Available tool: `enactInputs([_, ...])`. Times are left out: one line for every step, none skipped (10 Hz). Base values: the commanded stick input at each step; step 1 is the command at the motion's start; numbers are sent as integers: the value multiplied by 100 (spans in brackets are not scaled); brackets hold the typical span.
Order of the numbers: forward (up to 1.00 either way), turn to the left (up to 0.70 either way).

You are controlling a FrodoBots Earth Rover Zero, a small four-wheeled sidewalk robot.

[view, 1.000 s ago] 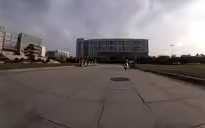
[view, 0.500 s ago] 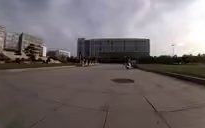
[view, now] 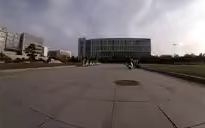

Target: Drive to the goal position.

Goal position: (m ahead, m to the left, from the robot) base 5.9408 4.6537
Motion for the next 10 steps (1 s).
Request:
enactInputs([70, 10])
enactInputs([70, 1])
enactInputs([70, 0])
enactInputs([70, 0])
enactInputs([70, 0])
enactInputs([70, 0])
enactInputs([70, 0])
enactInputs([70, 0])
enactInputs([70, 0])
enactInputs([70, 0])
